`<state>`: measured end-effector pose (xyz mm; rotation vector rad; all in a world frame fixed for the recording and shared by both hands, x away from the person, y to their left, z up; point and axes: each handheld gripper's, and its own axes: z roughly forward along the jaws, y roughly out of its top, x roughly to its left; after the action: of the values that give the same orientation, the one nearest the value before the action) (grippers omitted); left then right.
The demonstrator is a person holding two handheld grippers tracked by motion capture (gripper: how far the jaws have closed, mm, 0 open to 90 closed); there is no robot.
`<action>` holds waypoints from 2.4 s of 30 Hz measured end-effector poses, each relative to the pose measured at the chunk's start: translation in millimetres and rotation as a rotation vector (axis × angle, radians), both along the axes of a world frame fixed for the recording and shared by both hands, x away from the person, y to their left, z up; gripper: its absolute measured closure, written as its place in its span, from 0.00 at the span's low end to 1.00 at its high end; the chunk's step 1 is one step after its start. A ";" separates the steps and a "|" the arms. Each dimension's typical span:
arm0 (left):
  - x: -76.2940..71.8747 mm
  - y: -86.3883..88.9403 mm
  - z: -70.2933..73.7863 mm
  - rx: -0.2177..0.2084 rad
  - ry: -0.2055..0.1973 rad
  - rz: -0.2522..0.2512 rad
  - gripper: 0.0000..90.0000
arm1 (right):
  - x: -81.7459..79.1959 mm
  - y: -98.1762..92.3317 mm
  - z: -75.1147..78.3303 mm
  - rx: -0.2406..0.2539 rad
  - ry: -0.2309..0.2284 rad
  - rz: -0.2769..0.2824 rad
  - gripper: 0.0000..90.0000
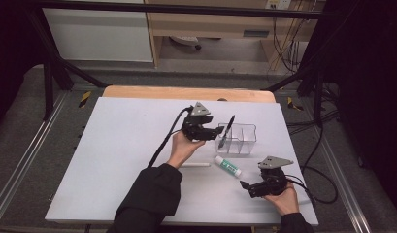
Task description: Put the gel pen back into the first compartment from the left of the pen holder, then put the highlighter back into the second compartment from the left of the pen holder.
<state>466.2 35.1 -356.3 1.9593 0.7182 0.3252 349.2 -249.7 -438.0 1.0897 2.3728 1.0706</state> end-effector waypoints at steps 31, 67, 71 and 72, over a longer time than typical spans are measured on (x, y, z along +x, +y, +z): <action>-48.6 81.5 -59.9 0.305 0.147 -0.064 0.13 | -0.3 1.1 -1.2 -0.014 0.013 -0.003 0.01; -32.8 78.9 -77.6 0.390 0.205 -0.268 0.79 | 1.0 1.5 -1.9 -0.009 0.021 0.003 0.01; -34.6 79.3 -76.7 0.390 0.200 -0.290 0.83 | 0.9 1.8 -2.3 -0.010 0.022 0.003 0.01; -35.2 79.1 -76.8 0.391 0.200 -0.291 0.83 | 1.0 1.9 -2.5 -0.012 0.022 0.005 0.01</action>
<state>431.0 114.2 -433.1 2.4587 0.5079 0.0950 350.2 -247.8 -440.5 1.0982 2.3968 1.0504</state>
